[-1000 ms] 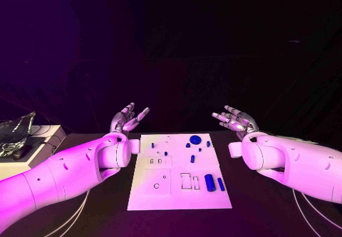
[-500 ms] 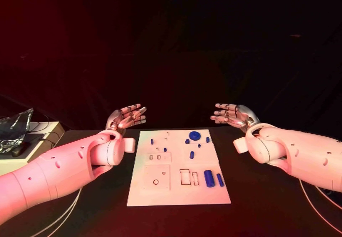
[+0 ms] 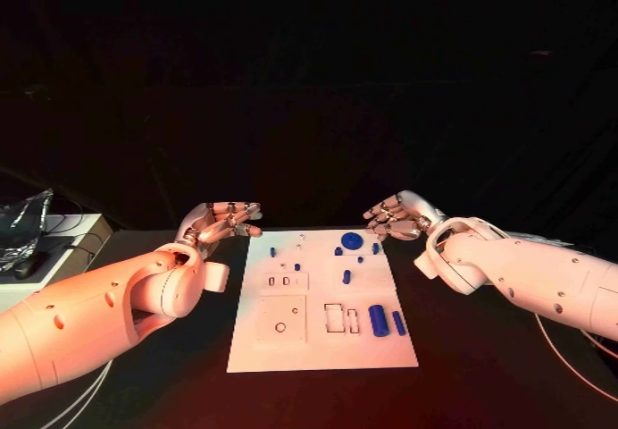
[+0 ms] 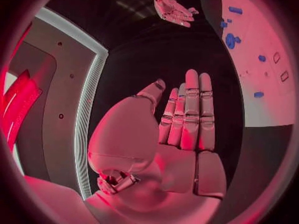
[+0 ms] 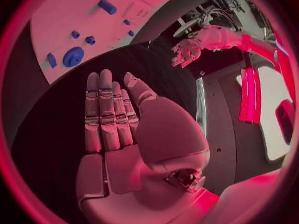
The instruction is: Assemble the parts on the task board
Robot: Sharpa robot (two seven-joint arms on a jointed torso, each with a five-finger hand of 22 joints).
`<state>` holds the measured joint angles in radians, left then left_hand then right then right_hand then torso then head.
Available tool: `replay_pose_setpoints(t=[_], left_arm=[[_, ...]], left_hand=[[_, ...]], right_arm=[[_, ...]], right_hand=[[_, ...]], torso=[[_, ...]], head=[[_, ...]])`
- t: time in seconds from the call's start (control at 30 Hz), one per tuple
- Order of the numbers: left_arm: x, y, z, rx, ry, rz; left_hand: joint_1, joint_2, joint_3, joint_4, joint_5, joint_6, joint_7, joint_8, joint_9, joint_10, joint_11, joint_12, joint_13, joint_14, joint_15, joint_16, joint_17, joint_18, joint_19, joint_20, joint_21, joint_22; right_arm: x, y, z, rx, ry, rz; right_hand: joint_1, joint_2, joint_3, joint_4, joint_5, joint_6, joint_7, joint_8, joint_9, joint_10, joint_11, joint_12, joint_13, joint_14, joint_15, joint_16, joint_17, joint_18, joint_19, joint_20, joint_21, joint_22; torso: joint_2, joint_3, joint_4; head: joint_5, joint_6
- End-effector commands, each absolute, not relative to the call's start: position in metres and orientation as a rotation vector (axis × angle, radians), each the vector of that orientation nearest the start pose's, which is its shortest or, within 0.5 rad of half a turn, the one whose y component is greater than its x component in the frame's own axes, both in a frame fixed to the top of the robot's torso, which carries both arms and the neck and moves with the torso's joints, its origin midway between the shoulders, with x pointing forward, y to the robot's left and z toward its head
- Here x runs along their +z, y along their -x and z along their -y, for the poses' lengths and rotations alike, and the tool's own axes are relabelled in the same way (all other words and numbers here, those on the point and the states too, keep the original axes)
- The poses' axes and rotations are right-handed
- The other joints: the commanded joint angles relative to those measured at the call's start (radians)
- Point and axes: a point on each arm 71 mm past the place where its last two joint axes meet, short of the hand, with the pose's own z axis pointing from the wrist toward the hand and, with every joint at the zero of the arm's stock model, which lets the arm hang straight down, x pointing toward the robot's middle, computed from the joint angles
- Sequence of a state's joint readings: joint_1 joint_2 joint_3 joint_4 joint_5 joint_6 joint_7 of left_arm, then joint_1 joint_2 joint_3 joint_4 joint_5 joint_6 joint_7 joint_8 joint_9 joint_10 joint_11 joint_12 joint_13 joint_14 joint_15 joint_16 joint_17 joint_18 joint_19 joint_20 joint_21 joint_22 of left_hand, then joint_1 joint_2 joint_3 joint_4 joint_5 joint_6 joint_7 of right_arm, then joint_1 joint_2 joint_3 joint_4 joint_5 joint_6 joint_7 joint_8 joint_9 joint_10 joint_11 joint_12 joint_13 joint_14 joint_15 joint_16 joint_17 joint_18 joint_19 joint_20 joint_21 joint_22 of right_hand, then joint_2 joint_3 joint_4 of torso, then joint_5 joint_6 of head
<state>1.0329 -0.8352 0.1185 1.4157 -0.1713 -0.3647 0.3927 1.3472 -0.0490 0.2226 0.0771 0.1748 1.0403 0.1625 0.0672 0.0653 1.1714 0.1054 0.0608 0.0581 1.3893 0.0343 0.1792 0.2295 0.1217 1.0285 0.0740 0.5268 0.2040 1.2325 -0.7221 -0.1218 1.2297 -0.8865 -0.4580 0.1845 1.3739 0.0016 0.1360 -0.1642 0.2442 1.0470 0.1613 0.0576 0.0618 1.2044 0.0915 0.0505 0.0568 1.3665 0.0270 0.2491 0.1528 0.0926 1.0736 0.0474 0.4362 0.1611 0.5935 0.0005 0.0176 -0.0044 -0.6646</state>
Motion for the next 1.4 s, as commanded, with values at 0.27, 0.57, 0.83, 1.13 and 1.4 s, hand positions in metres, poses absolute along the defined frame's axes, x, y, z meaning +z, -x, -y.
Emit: replay_pose_setpoints(t=[0.27, 0.57, 0.83, 1.13, 1.4], left_arm=[[-0.188, -0.478, -0.225, -1.513, 0.971, -1.364], [-0.181, -0.474, -0.223, -1.495, 0.983, -1.369], [-0.18, -0.473, -0.223, -1.496, 0.986, -1.377], [-0.18, -0.473, -0.221, -1.502, 0.986, -1.381], [-0.18, -0.473, -0.222, -1.501, 0.987, -1.383]], left_hand=[[-0.01, -0.019, 0.047, -0.02, -0.002, 0.008, -0.003, -0.004, -0.001, 0.016, -0.006, -0.003, 0.001, -0.071, -0.014, 0.221, 0.208, -0.037, -0.066, -0.054, 0.203, 0.131], [-0.03, -0.032, 0.042, -0.017, -0.002, 0.019, -0.011, -0.005, -0.001, 0.06, -0.022, -0.003, 0.002, -0.111, -0.022, 0.379, 0.293, -0.022, -0.093, -0.056, 0.323, 0.203], [-0.031, -0.027, 0.052, -0.018, -0.002, 0.029, -0.014, -0.004, -0.001, 0.074, -0.026, -0.001, 0.002, -0.088, -0.031, 0.44, 0.3, -0.009, -0.085, -0.059, 0.374, 0.225], [-0.034, -0.028, 0.059, -0.02, -0.002, 0.025, -0.014, -0.004, -0.001, 0.063, -0.024, -0.001, 0.002, -0.116, -0.03, 0.518, 0.294, -0.002, -0.111, -0.056, 0.424, 0.25], [-0.035, -0.028, 0.06, -0.022, -0.003, 0.019, -0.013, -0.004, -0.001, 0.054, -0.021, -0.001, 0.002, -0.118, -0.028, 0.528, 0.273, 0.0, -0.112, -0.053, 0.429, 0.246]], right_arm=[[-0.19, -0.551, 0.217, 0.641, 0.039, -1.6], [-0.177, -0.564, 0.21, 0.5, 0.107, -1.579], [-0.175, -0.563, 0.2, 0.474, 0.156, -1.583], [-0.18, -0.562, 0.194, 0.382, 0.236, -1.643], [-0.185, -0.561, 0.192, 0.344, 0.266, -1.68]], right_hand=[[-0.054, -0.062, 0.059, -0.005, 0.043, 0.031, -0.008, 0.004, 0.004, 0.011, -0.012, 0.008, 0.003, 0.057, -0.049, 0.764, 0.477, 0.052, 0.158, -0.09, 0.399, 0.292], [-0.104, -0.108, 0.036, 0.04, 0.105, 0.005, -0.033, 0.007, 0.005, -0.043, -0.004, 0.012, 0.005, 0.063, -0.031, 0.992, 0.771, 0.056, 0.203, -0.072, 0.559, 0.527], [-0.05, -0.089, 0.075, 0.02, 0.082, 0.055, -0.035, 0.006, 0.006, 0.051, -0.03, 0.016, 0.008, 0.059, -0.056, 0.869, 0.649, 0.03, 0.342, -0.093, 0.805, 0.877], [-0.08, -0.101, 0.145, -0.013, 0.157, 0.077, -0.03, 0.004, 0.005, 0.066, -0.032, 0.011, 0.008, 0.056, -0.055, 0.895, 0.677, 0.041, 0.344, -0.092, 0.796, 0.888], [-0.102, -0.12, 0.139, -0.003, 0.125, 0.059, -0.028, 0.005, 0.006, 0.018, -0.018, 0.01, 0.007, 0.054, -0.045, 0.892, 0.668, 0.054, 0.34, -0.083, 0.766, 0.866]], torso=[[0.051, -0.0091, 0.0357], [0.078, -0.0161, 0.0604], [0.1, -0.0185, 0.0778], [0.116, -0.0209, 0.0886], [0.127, -0.0218, 0.097]], head=[[-0.036, 0.018], [-0.053, 0.021], [-0.064, 0.025], [-0.075, 0.023], [-0.088, 0.021]])
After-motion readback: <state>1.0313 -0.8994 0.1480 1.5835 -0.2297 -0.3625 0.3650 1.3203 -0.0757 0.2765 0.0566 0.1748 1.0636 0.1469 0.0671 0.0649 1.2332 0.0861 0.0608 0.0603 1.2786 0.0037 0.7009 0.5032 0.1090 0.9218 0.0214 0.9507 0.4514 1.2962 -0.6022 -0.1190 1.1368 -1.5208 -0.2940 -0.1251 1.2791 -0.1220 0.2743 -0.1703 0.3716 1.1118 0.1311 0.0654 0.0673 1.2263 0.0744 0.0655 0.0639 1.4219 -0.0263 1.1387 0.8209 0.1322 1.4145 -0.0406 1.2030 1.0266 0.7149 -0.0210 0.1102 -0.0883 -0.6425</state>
